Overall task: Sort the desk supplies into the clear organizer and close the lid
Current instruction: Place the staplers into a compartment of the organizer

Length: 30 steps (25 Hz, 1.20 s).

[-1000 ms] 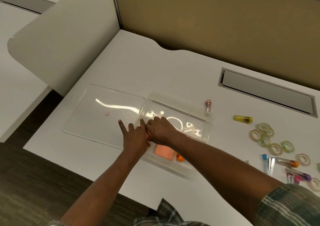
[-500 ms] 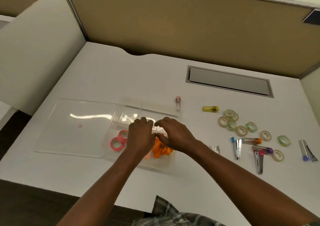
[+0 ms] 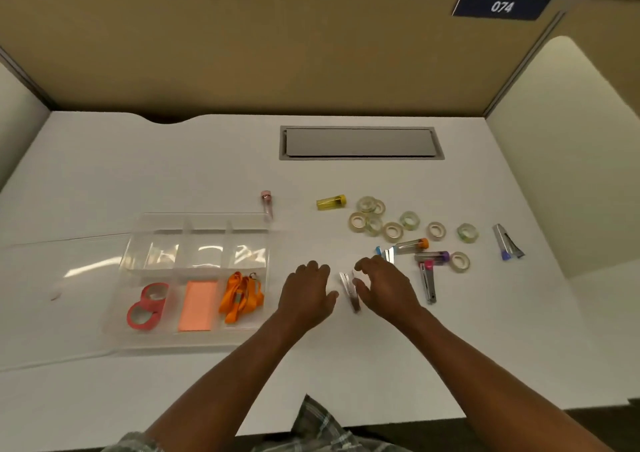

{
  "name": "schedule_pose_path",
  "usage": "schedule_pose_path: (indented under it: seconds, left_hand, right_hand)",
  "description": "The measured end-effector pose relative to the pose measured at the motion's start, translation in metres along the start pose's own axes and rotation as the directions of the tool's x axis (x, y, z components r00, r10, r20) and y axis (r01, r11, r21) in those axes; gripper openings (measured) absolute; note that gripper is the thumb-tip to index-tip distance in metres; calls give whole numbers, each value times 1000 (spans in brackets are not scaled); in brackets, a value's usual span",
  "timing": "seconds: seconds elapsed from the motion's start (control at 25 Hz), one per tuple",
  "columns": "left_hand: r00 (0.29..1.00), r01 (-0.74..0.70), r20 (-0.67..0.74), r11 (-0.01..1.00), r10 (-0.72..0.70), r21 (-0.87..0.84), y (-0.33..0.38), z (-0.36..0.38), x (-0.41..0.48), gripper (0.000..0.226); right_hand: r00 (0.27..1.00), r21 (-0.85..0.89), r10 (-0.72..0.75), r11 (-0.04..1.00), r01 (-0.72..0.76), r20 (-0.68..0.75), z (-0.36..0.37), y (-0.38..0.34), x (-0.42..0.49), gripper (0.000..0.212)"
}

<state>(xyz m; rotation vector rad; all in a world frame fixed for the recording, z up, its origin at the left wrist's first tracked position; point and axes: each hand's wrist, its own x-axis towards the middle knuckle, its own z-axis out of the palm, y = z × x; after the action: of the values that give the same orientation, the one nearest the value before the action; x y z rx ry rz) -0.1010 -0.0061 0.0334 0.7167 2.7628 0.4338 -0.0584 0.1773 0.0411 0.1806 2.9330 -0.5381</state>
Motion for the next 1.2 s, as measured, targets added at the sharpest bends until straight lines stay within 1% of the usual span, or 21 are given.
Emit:
schedule_pose_path:
  seconds: [0.08,0.16,0.24,0.32,0.4,0.52,0.6,0.72,0.8,0.84,0.88,0.92,1.0,1.08,1.16,1.2]
  left_hand:
    - [999,-10,49,998,7,61,17,22,7,53]
    - [997,36,68,996,-41,76,31,40,13,65]
    - [991,115,63,991,-119,70,42,53,18,76]
    - [982,182,35,978,-186,98,51,63,23,81]
    - [973,227,16,966,-231,119,57,66,28,77]
    - [964,262,13,961,-264,93,65,68,34,57]
    - [959,281,14,958,-282,61,68,70,35,44]
    - [953,302,5,953,-302,0,69,70,31,30]
    - [951,309,11,950,-309,-43,67,68,29,31]
    - [949,315,14,947,-315,-63,65,67,28,33]
    - [945,327,13,941,-327,-90,63,67,27,33]
    - [936,348,7,927,-351,-137,61,66,26,31]
    - [902,412,3,858,-431,-307,55,61,25,29]
    - [867,438,23,737,-499,-515,47,55,24,28]
    - [840,436,93,561,-535,-704,40,46,22,22]
    - [827,438,147,457,-543,-774,37,41,22,18]
  right_hand:
    - [994,-91,108,990,-110,-31,0,28,-5,41]
    - [983,-149,176,972,-182,-50,0,52,-8,52]
    - [979,-131,197,971,-202,-52,2,67,-5,63]
    - [982,-119,184,975,-188,-44,3,74,3,69]
    - [986,-135,164,977,-165,-18,4,74,16,73]
    - [984,-127,162,980,-153,69,8,68,35,76]
    - [980,-124,177,978,-165,94,10,65,42,71]
    - [982,-134,172,978,-160,82,14,65,43,53]
    - [986,-158,147,978,-134,77,16,64,42,38]
    - [987,-142,144,981,-133,74,16,64,41,33]
    - [986,-110,148,984,-139,76,17,63,41,32]
    - [985,-66,151,987,-145,84,17,62,40,35]
    - [981,82,158,982,-167,108,18,59,38,49]
    - [978,266,162,945,-191,127,19,55,35,62]
    - [975,410,179,886,-218,132,18,47,32,67]
    - [973,469,189,853,-229,131,18,42,31,64]
